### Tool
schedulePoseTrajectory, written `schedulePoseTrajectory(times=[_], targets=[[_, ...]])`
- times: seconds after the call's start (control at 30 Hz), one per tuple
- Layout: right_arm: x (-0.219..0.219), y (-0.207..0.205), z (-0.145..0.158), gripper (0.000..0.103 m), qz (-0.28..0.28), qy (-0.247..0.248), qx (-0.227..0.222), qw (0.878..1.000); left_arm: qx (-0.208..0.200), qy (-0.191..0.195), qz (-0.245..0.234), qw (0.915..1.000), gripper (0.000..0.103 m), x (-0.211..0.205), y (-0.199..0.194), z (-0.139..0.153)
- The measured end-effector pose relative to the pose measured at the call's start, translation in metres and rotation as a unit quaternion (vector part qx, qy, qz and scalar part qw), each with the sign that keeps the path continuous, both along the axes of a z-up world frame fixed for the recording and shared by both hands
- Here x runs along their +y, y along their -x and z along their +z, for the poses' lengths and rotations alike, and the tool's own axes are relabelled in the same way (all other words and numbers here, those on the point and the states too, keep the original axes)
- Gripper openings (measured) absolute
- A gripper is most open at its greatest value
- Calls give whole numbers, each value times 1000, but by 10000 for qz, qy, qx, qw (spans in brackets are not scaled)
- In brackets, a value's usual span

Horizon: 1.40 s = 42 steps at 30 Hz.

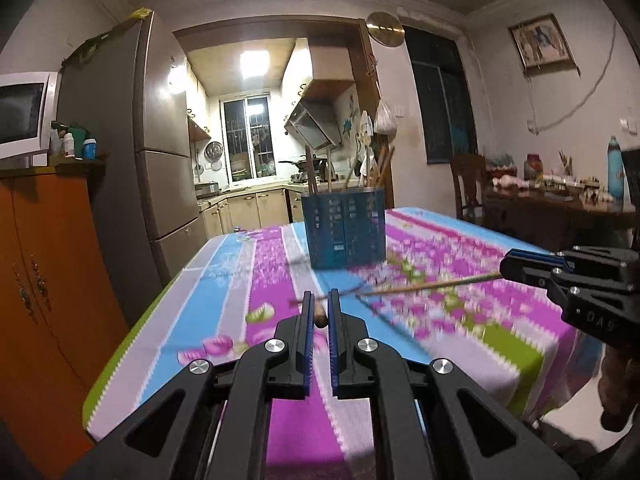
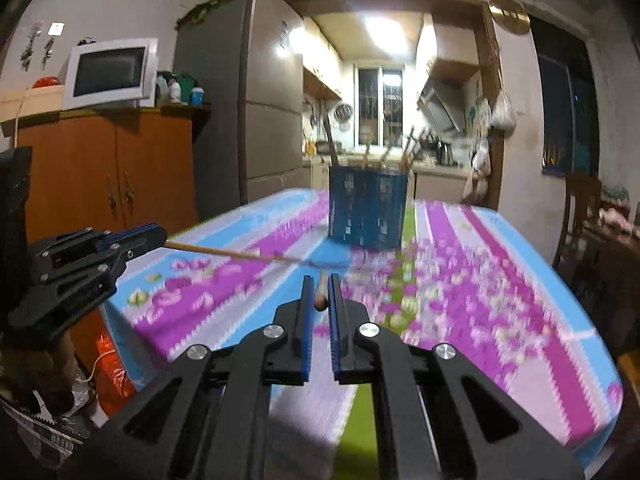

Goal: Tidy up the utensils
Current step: 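Close the right gripper on the last chopstick and lift it, then carry both held chopsticks over the blue holder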

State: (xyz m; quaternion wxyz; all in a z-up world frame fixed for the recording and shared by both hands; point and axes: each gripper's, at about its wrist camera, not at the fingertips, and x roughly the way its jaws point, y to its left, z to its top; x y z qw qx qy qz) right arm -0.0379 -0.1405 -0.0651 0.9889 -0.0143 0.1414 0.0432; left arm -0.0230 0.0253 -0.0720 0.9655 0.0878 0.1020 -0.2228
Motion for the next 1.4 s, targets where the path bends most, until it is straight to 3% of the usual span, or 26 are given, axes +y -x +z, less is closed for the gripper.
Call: schedulePoseTrajectory(times=[0.33,0.67,1.07,1.4], targets=[[-12,-29,59,5,326,137,-450,9984,-211,160,87,9996,8,-9,-25,63],[-26,-57,93,5,466,-17,-549,9974,74,264,87,9996,8,-21,-61,94],[-32,-88,116,5,627,-146,-479,9968,67,-38,574,9983,8,-41,-97,111],[-50,-125,142,5,530,-238,-373,9976,-52,-385,714,9967,8,-62,-115,114]])
